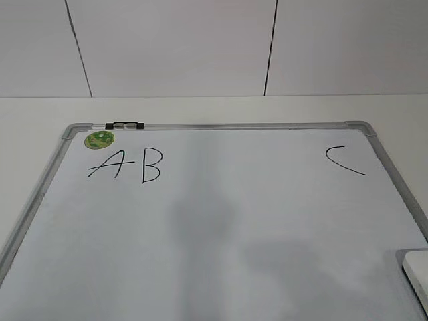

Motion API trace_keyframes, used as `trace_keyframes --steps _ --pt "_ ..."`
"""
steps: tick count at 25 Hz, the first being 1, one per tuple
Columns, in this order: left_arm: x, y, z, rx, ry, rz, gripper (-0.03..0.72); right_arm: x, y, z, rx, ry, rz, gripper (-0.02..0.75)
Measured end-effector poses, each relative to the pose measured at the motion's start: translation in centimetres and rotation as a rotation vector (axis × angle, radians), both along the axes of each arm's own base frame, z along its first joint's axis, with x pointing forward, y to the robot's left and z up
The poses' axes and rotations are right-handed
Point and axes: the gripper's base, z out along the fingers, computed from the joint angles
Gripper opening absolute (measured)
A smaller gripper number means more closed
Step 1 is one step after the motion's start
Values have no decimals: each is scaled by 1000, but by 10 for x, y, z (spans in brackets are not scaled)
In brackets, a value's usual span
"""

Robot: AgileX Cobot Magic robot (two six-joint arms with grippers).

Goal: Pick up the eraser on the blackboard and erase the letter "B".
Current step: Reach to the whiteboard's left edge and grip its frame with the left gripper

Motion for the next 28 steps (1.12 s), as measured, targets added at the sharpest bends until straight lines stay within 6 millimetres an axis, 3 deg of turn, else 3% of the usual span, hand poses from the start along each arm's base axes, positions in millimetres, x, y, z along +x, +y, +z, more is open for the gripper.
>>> trace_keyframes --steps 28 --pt "0 0 0 0 0 0 226 0 0 0 -1 0 -1 572"
